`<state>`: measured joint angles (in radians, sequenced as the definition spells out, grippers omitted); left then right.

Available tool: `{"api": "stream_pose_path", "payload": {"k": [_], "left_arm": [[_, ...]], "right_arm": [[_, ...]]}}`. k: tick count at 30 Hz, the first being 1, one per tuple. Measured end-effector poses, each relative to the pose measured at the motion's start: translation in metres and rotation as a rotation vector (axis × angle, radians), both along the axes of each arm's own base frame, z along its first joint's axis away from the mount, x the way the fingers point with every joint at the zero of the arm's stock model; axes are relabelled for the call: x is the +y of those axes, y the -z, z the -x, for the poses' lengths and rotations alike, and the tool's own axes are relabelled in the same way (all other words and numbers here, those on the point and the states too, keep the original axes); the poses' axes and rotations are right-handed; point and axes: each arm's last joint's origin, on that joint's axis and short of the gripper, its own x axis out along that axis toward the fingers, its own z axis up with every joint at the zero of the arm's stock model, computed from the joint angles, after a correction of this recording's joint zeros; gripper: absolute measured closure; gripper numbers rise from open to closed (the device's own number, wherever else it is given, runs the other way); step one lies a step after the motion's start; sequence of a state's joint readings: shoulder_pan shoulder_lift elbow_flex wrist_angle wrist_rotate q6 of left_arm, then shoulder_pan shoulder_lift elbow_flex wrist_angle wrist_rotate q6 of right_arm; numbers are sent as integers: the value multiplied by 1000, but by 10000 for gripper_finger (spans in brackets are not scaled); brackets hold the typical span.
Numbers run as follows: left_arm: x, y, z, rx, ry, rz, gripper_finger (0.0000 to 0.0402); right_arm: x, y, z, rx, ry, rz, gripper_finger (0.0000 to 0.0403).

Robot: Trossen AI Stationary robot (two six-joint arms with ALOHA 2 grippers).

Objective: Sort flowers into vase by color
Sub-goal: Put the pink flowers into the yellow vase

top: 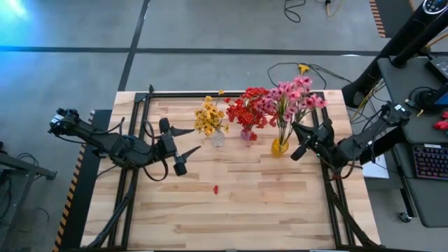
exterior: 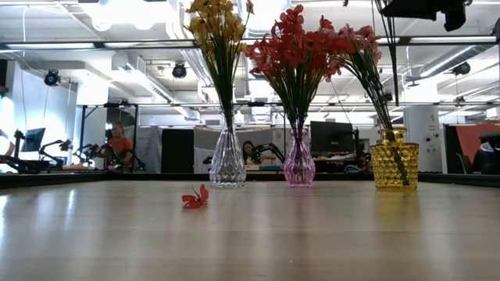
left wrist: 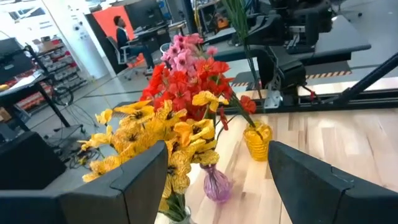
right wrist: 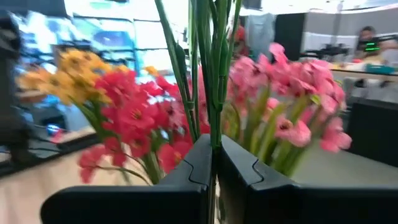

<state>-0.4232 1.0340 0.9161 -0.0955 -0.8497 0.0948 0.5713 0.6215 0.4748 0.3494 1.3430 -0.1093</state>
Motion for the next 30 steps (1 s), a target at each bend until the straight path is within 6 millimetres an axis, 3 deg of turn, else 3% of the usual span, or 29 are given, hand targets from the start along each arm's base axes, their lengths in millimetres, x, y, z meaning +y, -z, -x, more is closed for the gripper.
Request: {"api": "stream_pose_path", "payload": {"k": [18, 30], "left_arm": [[0, 2, 1, 23, -8, -13, 144], [0, 2, 1, 23, -7, -17, 144]], "right_arm": [[8, 19, -16, 31, 180, -11, 390], [-1, 26, -27, 22, 265, -22, 390]]}}
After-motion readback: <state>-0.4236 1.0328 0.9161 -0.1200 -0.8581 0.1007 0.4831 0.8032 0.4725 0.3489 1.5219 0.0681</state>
